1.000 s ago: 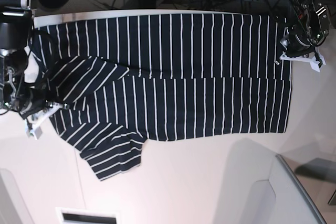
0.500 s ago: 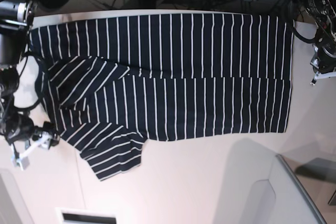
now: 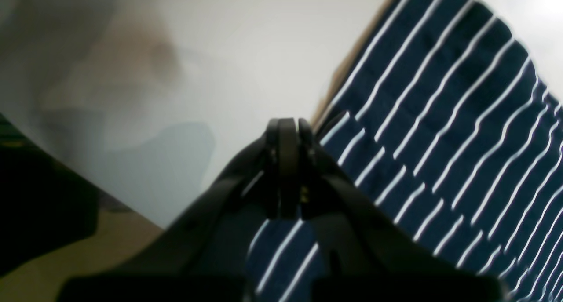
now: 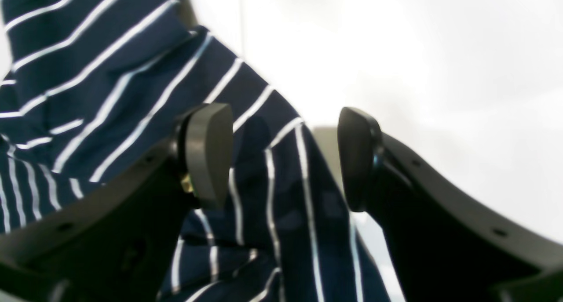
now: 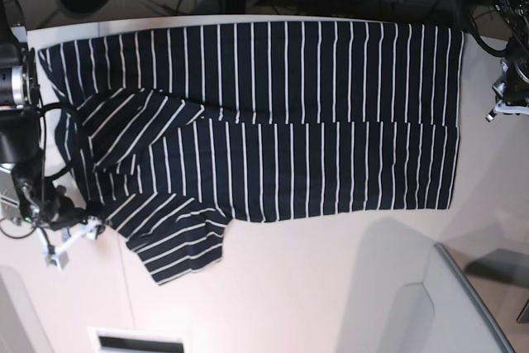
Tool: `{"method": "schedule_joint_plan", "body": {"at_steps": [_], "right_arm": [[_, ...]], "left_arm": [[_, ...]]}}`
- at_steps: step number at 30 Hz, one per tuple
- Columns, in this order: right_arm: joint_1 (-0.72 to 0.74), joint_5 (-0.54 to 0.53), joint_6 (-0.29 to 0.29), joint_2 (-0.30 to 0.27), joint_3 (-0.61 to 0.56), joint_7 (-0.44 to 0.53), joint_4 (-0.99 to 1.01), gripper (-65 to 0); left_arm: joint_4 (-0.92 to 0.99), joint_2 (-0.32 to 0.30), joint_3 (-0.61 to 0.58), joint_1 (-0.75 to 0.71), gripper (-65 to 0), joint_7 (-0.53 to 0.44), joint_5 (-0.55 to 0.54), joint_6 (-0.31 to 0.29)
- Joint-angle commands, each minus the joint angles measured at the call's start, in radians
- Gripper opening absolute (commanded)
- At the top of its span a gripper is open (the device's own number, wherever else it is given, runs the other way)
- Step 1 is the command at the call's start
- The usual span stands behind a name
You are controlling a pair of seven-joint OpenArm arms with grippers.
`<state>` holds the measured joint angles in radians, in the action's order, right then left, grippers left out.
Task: Layout the t-shirt on the table in an organized manner, then fold the t-shirt properly
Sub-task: 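Drag the grasped fabric with the right gripper to flatten the shirt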
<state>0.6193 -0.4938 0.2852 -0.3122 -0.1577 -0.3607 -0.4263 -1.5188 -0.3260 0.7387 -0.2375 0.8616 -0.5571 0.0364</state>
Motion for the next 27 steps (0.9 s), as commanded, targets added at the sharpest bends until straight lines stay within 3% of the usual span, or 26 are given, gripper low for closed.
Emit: {"method": "schedule_joint_plan", "body": {"at_steps": [1, 6, 20, 22, 26, 27], "right_arm": [[0.023, -0.010, 0.004, -0.011, -0.003, 0.039, 0.001, -29.0], [0.021, -0.010, 0.004, -0.014, -0.007, 0.139, 0.090, -29.0], [-0.022, -0.010, 0.004, -0.008, -0.007, 0.217, 0.146, -29.6], [-0.025, -0.010, 0.004, -0.008, -0.007, 0.216, 0.145, -34.4], [-0.065, -0.010, 0.006, -0.009, -0.006, 0.210, 0.068, -63.5], [-0.077, -0.010, 0.006, -0.009, -0.006, 0.208, 0.045, -65.0]], "left_arm": [[-0.007, -0.026, 0.017, -0.003, -65.0, -0.017, 0.001, 0.000], [0.001, -0.032, 0.034, -0.015, -65.0, -0.017, 0.002, 0.000], [-0.001, -0.037, 0.092, -0.023, -65.0, -0.017, 0.002, -0.003], [-0.001, -0.037, 0.091, -0.023, -65.0, -0.017, 0.002, -0.003], [-0.001, -0.035, 0.083, -0.023, -65.0, -0.017, 0.002, -0.003], [-0.001, -0.034, 0.083, -0.023, -65.0, -0.017, 0.002, -0.003]]}}
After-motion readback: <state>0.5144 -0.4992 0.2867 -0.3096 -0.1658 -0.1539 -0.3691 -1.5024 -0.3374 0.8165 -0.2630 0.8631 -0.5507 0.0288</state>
